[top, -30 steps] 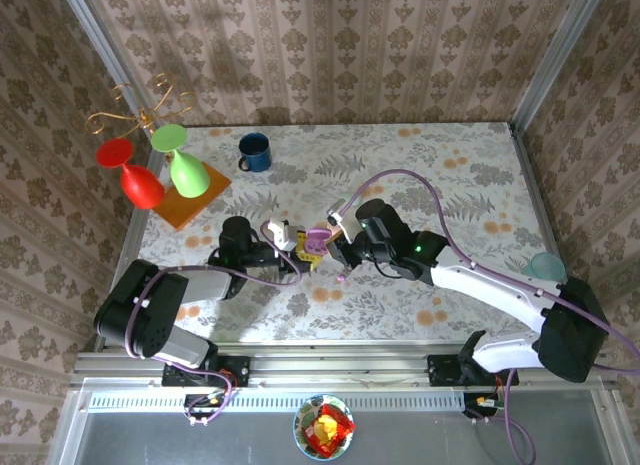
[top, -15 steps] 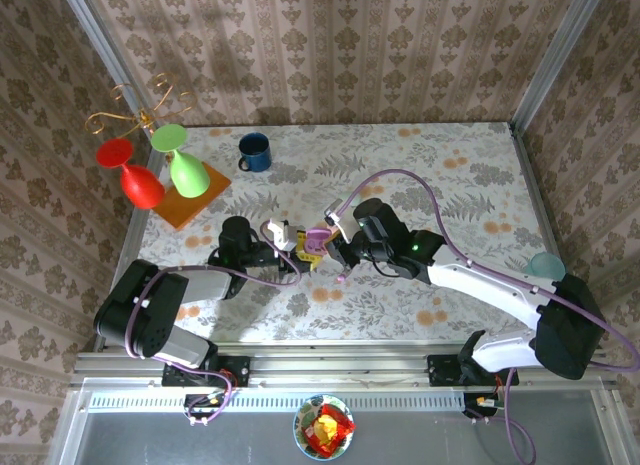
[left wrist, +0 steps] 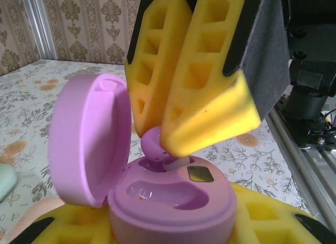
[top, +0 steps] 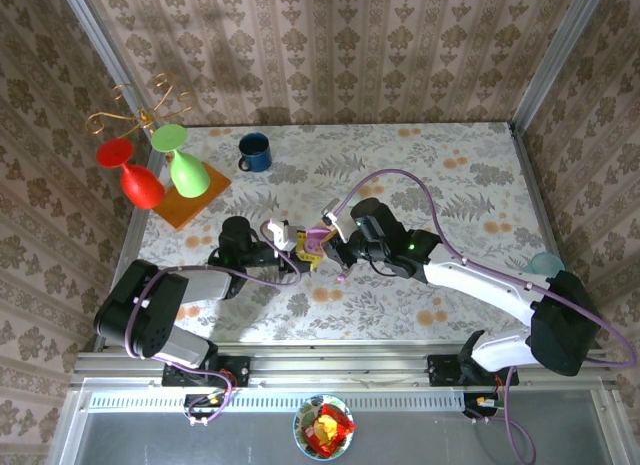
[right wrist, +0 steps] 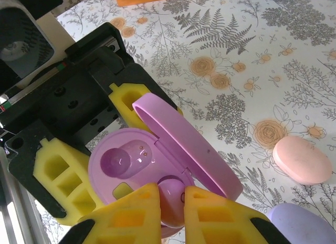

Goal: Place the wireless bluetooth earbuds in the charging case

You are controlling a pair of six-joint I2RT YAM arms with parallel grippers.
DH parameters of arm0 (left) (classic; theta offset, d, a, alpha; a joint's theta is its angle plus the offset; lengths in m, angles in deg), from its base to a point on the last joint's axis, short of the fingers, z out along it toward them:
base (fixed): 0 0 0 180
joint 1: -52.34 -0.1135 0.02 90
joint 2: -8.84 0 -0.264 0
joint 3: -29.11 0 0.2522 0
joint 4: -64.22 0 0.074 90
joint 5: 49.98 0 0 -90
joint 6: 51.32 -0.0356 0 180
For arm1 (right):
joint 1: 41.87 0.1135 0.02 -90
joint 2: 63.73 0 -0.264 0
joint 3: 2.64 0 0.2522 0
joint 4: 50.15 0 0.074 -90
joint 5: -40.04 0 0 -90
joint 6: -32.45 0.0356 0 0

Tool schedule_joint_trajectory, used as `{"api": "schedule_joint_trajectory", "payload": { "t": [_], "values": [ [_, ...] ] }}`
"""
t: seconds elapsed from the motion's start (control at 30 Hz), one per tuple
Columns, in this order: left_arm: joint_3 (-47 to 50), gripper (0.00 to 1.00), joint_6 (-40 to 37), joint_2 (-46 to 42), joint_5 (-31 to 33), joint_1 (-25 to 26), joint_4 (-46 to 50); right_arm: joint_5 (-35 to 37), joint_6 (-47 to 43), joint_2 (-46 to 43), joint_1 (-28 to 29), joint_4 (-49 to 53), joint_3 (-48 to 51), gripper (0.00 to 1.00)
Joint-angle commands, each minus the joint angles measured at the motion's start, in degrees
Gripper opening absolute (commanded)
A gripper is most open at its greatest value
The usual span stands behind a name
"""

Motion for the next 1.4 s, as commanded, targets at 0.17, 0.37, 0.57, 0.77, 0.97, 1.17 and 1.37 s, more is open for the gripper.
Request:
{"api": "schedule_joint_trajectory", "payload": {
  "t": [0.17, 0.37, 0.57, 0.77, 0.97, 1.17, 1.37],
  "values": [
    [-0.60, 0.16, 1.02, -1.30, -0.95, -0.21, -1.84, -0.14, 2.60, -1.63, -0.33, -0.06, -0.84, 0.38],
    [0.04, 0.16, 0.99, -1.39, 0.45, -0.95, -2.59, -0.23, 6.02, -6.02, -1.28, -2.58, 1.36, 0.49],
    [1.81, 0.16, 3.54, -1.38, 3.95, -4.04, -7.63, 1.92, 17.58, -13.67, -4.83, -9.44, 10.76, 0.51],
    [3.05, 0.16, 4.52, -2.33, 7.60, -5.79, -10.43, 2.55, 33.14, -13.52, -8.07, -9.96, 17.94, 0.51],
    [3.49, 0.16, 4.24, -3.66, 8.30, -5.88, -10.35, -0.67, 34.39, -4.58, -8.07, -0.70, 13.75, 0.52],
    [3.84, 0.16, 4.24, -3.85, 8.36, -5.97, -10.44, -6.64, 34.82, 8.31, -7.31, -0.55, 9.03, 0.51],
    [4.36, 0.16, 3.64, -5.57, 8.56, -6.12, -9.18, -7.17, 33.59, 16.28, -6.40, -1.57, 5.19, 0.52]
  ]
}}
